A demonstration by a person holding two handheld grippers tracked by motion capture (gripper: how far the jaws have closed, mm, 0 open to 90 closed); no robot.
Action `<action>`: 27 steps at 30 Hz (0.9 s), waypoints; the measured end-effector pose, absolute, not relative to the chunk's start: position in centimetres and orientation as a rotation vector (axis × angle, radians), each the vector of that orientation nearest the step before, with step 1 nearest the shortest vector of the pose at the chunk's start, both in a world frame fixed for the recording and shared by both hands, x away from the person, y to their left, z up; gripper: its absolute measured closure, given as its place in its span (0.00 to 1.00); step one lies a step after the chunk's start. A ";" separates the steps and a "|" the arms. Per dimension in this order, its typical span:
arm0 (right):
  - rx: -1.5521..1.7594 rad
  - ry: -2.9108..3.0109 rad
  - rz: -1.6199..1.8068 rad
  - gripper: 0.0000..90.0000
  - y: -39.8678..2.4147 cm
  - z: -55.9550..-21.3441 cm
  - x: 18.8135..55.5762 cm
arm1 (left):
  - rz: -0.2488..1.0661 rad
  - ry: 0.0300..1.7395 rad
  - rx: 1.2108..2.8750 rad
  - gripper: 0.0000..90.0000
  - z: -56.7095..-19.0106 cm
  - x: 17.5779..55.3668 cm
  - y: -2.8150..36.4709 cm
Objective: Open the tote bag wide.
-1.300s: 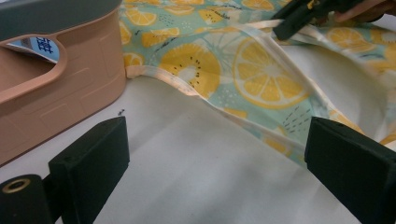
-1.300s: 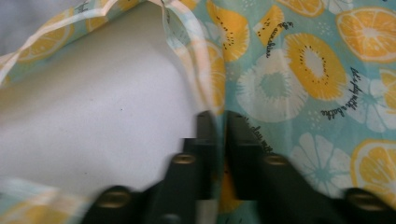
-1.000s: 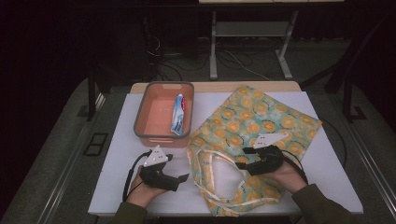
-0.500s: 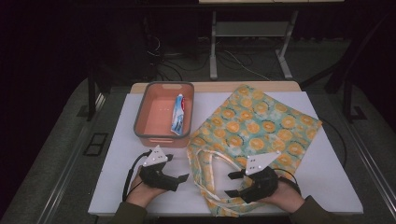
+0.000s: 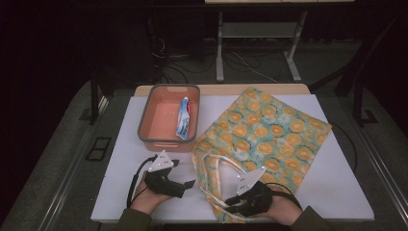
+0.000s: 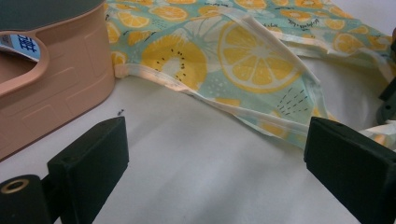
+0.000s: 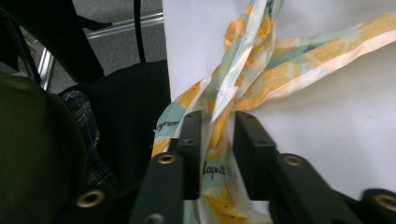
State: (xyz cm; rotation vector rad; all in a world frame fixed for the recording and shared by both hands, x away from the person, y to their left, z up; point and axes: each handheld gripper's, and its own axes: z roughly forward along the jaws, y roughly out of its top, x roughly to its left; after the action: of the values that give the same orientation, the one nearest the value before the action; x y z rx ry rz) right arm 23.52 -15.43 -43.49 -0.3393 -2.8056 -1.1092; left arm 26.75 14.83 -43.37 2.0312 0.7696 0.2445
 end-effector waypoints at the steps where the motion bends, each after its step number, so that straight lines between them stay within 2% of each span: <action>1: -0.335 -2.807 -1.104 0.88 -15.4 -43.6 23.6 | 0.244 0.769 2.031 0.06 -43.4 26.8 14.8; 5: -0.324 -2.809 -1.101 0.98 -15.4 -43.6 23.6 | 0.244 0.767 2.033 0.06 -43.4 26.8 14.8; 27: -0.504 -2.733 -1.428 0.98 -19.4 -39.6 26.0 | 0.241 0.768 2.029 0.06 -43.4 26.7 14.8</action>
State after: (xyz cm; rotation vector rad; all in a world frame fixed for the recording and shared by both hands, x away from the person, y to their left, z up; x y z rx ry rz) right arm 26.04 -19.35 -39.63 -0.5043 -2.7328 -1.4278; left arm 26.74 14.79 -43.43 2.0294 0.7676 0.2411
